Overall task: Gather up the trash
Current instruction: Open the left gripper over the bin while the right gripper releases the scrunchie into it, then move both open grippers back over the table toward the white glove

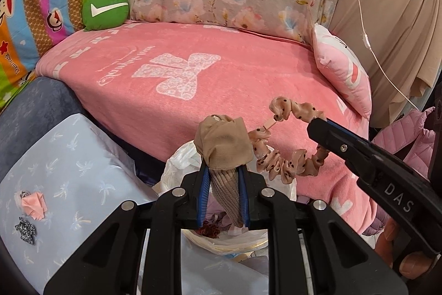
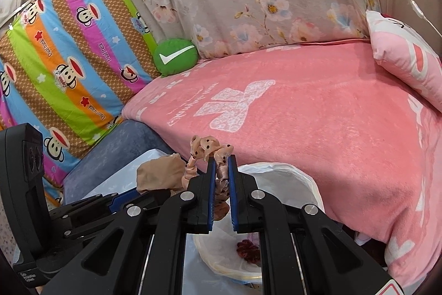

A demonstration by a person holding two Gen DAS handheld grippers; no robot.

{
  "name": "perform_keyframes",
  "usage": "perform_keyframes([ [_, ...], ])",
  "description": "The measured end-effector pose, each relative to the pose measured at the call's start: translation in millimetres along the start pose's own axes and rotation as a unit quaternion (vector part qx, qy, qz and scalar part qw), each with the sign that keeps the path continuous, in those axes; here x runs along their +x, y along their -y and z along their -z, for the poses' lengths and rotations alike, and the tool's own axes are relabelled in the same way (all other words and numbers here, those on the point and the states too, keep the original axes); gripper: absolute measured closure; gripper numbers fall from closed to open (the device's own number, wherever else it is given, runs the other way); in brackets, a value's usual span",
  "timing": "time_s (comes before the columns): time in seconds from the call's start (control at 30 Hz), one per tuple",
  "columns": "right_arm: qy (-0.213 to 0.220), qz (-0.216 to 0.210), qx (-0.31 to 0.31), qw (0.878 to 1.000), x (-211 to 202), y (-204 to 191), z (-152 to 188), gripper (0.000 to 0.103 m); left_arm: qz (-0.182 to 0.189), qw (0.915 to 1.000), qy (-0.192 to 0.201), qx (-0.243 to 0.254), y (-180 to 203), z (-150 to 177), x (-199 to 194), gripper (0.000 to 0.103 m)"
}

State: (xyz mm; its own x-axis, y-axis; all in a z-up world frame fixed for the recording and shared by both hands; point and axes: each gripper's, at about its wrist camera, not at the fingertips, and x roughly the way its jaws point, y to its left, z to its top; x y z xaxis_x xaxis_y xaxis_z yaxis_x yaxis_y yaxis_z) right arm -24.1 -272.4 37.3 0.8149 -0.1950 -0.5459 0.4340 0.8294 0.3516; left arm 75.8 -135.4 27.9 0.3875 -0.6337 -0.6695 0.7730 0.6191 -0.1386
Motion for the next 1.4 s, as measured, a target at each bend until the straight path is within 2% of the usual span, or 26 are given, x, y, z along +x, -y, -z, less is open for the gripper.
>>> perform_keyframes([
  [0.23, -0.006, 0.006, 0.003, 1.000, 4, 7, 3, 0.088, 0.000, 1.0000, -0.006, 0.001, 5, -1, 7, 0.078],
  [0.37, -0.007, 0.010, 0.004, 1.000, 5, 8, 5, 0.085, -0.021, 0.9998, 0.004, -0.001, 4, 1, 8, 0.043],
  [0.4, -0.006, 0.012, 0.005, 1.000, 5, 9, 5, 0.084, -0.027, 0.9996, 0.010, -0.002, 3, 1, 7, 0.037],
  [0.47, -0.005, 0.011, 0.005, 1.000, 5, 9, 6, 0.083, -0.031, 0.9994, 0.013, -0.007, 0, 1, 5, 0.034],
  [0.63, -0.004, 0.014, 0.003, 1.000, 6, 8, 7, 0.073, -0.041, 0.9988, 0.010, -0.024, -12, 3, 5, 0.033],
  [0.87, -0.012, 0.003, 0.000, 1.000, 7, 1, 12, 0.073, -0.054, 0.9973, 0.014, -0.048, -30, 11, -4, 0.033],
  [1.17, -0.043, -0.021, -0.030, 0.998, 16, -32, 33, 0.066, -0.087, 0.9915, 0.008, -0.097, -71, 40, -19, 0.029],
  [1.4, -0.083, -0.054, -0.062, 0.993, 31, -78, 70, 0.058, -0.126, 0.9840, 0.006, -0.126, -106, 65, -38, 0.027],
])
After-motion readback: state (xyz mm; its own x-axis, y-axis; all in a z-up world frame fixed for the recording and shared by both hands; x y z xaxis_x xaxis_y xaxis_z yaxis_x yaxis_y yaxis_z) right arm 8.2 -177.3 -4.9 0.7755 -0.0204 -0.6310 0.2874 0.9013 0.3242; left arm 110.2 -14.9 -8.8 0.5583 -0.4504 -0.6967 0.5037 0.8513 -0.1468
